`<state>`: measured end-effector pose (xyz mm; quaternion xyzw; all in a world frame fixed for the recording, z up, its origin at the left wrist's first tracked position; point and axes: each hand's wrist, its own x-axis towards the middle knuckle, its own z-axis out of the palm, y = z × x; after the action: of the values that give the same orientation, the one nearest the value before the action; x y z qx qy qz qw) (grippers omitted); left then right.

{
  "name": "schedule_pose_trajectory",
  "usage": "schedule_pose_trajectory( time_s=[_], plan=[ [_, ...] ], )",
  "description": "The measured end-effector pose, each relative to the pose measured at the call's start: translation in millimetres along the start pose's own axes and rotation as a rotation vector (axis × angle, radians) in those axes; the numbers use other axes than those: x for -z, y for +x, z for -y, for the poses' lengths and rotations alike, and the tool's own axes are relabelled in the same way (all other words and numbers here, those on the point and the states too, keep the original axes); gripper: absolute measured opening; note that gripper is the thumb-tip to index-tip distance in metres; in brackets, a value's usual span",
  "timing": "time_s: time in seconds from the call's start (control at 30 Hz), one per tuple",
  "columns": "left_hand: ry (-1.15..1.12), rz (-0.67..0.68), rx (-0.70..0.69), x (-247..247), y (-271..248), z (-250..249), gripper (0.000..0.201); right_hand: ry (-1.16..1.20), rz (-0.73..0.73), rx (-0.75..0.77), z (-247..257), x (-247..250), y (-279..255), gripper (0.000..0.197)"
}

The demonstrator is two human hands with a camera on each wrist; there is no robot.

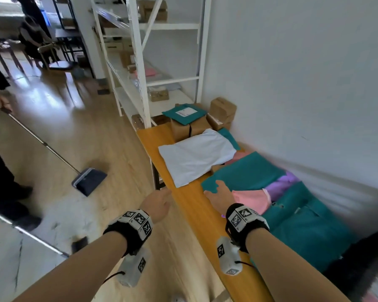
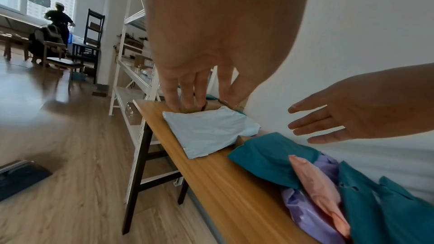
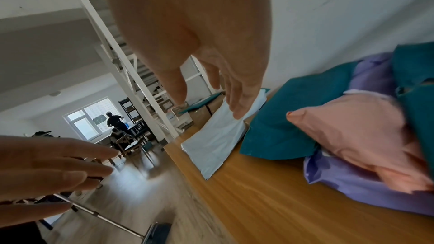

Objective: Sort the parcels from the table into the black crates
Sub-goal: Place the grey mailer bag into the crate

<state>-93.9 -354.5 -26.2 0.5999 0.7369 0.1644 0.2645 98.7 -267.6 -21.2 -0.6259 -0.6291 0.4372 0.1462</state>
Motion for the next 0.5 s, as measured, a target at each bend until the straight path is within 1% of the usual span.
schedule_pose_trajectory(
  time_s=[0.1, 0.2, 0.5],
  plan=[
    [-0.001, 0.022, 0.052, 0.3, 36.9, 10.1, 0.044, 0.041, 0.023, -0.018, 0.3, -8.9, 34.1, 0.065],
    [0.032, 0.052, 0.071, 0.8, 67.9, 17.3, 0.044, 0.063, 0.041, -0.044, -0.9, -17.8, 63.4, 0.065],
    [0.051, 0.188, 0.124, -1.1, 143.7, 50.9, 0.050, 0.059, 0.049, -0.163, -3.5, -38.0, 117.8, 0.063]
  ],
)
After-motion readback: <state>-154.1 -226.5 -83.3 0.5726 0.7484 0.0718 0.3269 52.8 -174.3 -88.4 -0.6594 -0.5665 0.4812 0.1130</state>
